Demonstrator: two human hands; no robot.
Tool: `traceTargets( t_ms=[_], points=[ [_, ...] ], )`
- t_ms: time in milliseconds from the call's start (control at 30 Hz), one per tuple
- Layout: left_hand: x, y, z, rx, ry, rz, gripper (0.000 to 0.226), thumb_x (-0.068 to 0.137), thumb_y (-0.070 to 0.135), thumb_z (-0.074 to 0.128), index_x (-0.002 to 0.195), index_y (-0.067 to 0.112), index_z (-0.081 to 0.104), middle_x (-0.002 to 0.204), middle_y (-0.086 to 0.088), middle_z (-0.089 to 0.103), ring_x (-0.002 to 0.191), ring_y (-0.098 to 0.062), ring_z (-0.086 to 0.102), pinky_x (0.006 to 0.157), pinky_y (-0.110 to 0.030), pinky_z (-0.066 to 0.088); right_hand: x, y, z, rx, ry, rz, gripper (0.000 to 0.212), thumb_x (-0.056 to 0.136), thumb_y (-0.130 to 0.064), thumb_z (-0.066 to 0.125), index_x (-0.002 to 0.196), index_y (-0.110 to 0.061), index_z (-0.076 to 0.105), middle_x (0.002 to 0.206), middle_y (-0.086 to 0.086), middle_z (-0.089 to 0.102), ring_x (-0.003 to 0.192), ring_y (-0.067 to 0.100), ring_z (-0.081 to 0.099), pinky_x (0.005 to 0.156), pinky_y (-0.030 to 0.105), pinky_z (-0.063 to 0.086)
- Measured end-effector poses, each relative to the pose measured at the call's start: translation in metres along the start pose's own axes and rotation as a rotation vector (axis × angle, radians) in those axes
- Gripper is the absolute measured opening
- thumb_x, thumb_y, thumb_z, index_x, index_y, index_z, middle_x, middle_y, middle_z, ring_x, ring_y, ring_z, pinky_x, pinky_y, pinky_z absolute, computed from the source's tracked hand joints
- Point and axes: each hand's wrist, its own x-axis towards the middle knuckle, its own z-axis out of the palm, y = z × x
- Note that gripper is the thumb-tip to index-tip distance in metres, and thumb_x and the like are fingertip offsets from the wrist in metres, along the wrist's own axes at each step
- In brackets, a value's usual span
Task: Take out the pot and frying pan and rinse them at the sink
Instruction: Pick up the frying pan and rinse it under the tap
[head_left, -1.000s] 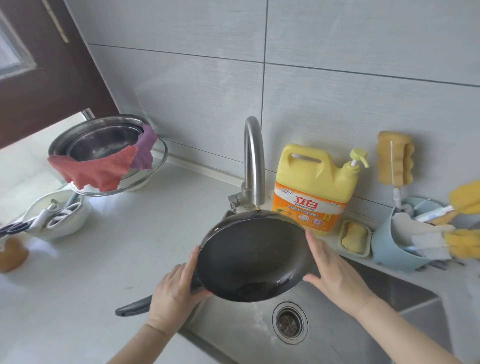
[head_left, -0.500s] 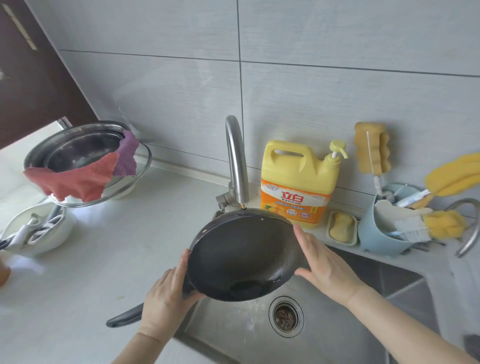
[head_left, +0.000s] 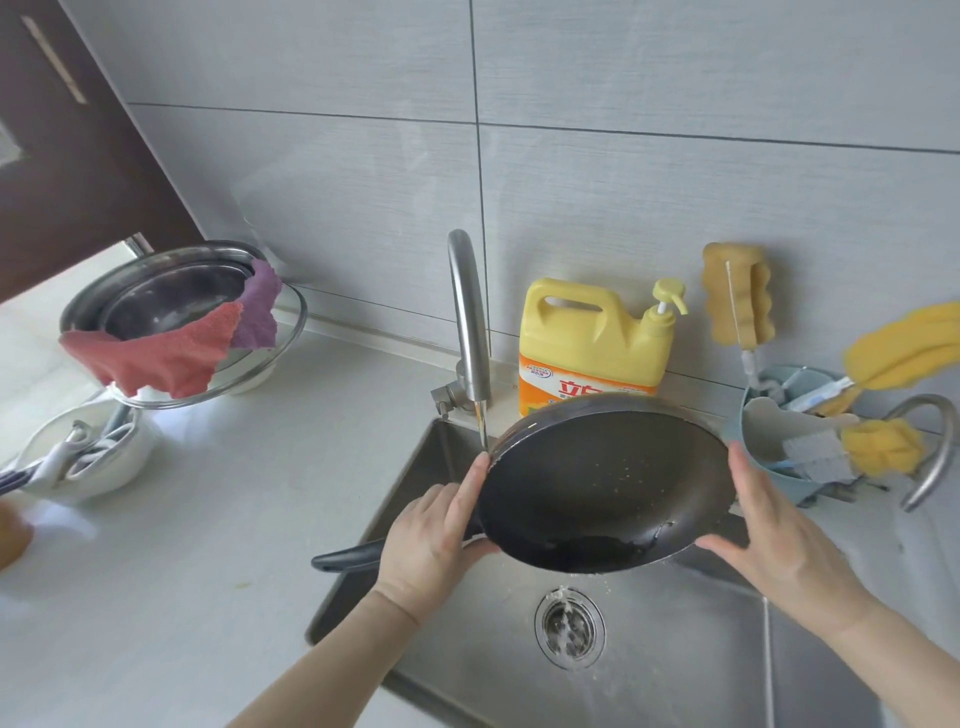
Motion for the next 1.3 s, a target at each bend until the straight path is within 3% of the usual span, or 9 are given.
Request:
traceTargets(
  t_ms=[100, 333, 467, 533, 633, 800, 1033, 1167, 1300],
  points=[
    [0.004, 0.005, 0.003, 0.04, 0.068, 0.107, 0.084, 0.085, 0.054, 0.057, 0.148, 0.011, 0.021, 0.071, 0.0, 0.055, 0.058, -0.017, 0.054, 0.049, -0.03, 0.046, -0.004, 0.004, -0.007, 0.014, 0.062, 0.023, 0.144, 0.05, -0.022, 0.093, 0.156, -0.021, -0.003, 0.123, 0.028, 0.057, 0.103, 0.025, 0.048, 0.075, 0.033, 0.049],
    [0.008, 0.006, 0.002, 0.122, 0.217, 0.298, 0.08, 0.088, 0.042, 0.066, 0.147, 0.01, 0.023, 0.088, -0.001, 0.049, 0.066, -0.019, 0.05, 0.055, -0.031, 0.042, -0.006, 0.006, -0.015, -0.077, 0.255, -0.072, 0.07, 0.099, -0.056, 0.036, 0.141, -0.003, 0.019, 0.112, 0.022, 0.046, 0.084, 0.033, 0.053, 0.055, 0.042, 0.057],
    [0.007, 0.006, -0.004, 0.118, 0.156, 0.274, 0.084, 0.085, 0.047, 0.065, 0.147, 0.01, 0.024, 0.076, -0.001, 0.056, 0.062, -0.018, 0.052, 0.051, -0.031, 0.044, -0.005, 0.0, -0.016, -0.027, 0.221, -0.039, 0.078, 0.098, -0.053, 0.046, 0.15, -0.006, 0.013, 0.121, 0.024, 0.045, 0.099, 0.032, 0.05, 0.074, 0.04, 0.056],
    [0.006, 0.007, -0.006, 0.09, 0.095, 0.237, 0.086, 0.085, 0.053, 0.06, 0.148, 0.01, 0.022, 0.07, 0.001, 0.054, 0.059, -0.016, 0.051, 0.049, -0.03, 0.043, -0.006, -0.003, -0.015, -0.006, 0.108, 0.028, 0.118, 0.074, -0.03, 0.084, 0.157, -0.014, 0.001, 0.125, 0.027, 0.049, 0.109, 0.03, 0.047, 0.089, 0.034, 0.044],
    [0.002, 0.003, -0.004, 0.049, -0.062, 0.113, 0.117, 0.07, 0.057, 0.075, 0.157, 0.019, 0.006, 0.062, 0.004, 0.05, 0.054, -0.014, 0.05, 0.043, -0.029, 0.041, -0.007, -0.006, -0.015, 0.112, -0.156, 0.16, 0.151, 0.05, -0.012, 0.097, 0.155, -0.029, -0.01, 0.138, 0.019, 0.048, 0.121, 0.023, 0.044, 0.093, 0.03, 0.046],
    [0.002, -0.003, -0.009, -0.087, -0.435, -0.152, 0.133, 0.065, 0.055, 0.082, 0.141, 0.056, -0.027, 0.088, 0.008, 0.066, 0.079, -0.016, 0.063, 0.063, -0.029, 0.049, 0.0, -0.003, -0.015, 0.306, -0.378, 0.246, 0.144, 0.066, -0.016, 0.091, 0.138, -0.063, -0.025, 0.138, -0.022, 0.024, 0.125, -0.01, 0.027, 0.103, 0.018, 0.026],
    [0.019, -0.023, -0.024, -0.436, -0.873, -0.399, 0.128, 0.068, 0.033, 0.087, 0.141, 0.064, -0.013, 0.099, 0.016, 0.071, 0.078, -0.001, 0.063, 0.076, -0.018, 0.046, 0.018, -0.007, -0.015, 0.552, -0.704, 0.355, 0.145, 0.05, -0.029, 0.092, 0.139, -0.067, -0.016, 0.156, -0.03, 0.011, 0.141, -0.002, 0.026, 0.114, 0.029, 0.032],
    [0.019, -0.035, -0.034, -0.632, -0.974, -0.454, 0.12, 0.072, 0.011, 0.084, 0.144, 0.061, 0.003, 0.094, 0.025, 0.071, 0.094, 0.003, 0.066, 0.09, -0.013, 0.042, 0.02, -0.016, -0.007, 0.706, -0.783, 0.372, 0.144, 0.05, -0.022, 0.094, 0.145, -0.062, -0.007, 0.147, -0.012, 0.043, 0.129, 0.009, 0.05, 0.11, 0.039, 0.042],
    [0.019, -0.042, -0.046, -0.74, -1.132, -0.528, 0.111, 0.075, 0.004, 0.076, 0.145, 0.061, 0.011, 0.103, 0.002, 0.074, 0.098, -0.013, 0.07, 0.096, -0.028, 0.049, 0.02, -0.025, -0.002, 0.859, -0.802, 0.396, 0.134, 0.057, -0.005, 0.09, 0.146, -0.061, 0.007, 0.123, -0.004, 0.064, 0.112, 0.019, 0.064, 0.1, 0.041, 0.05]
  ],
)
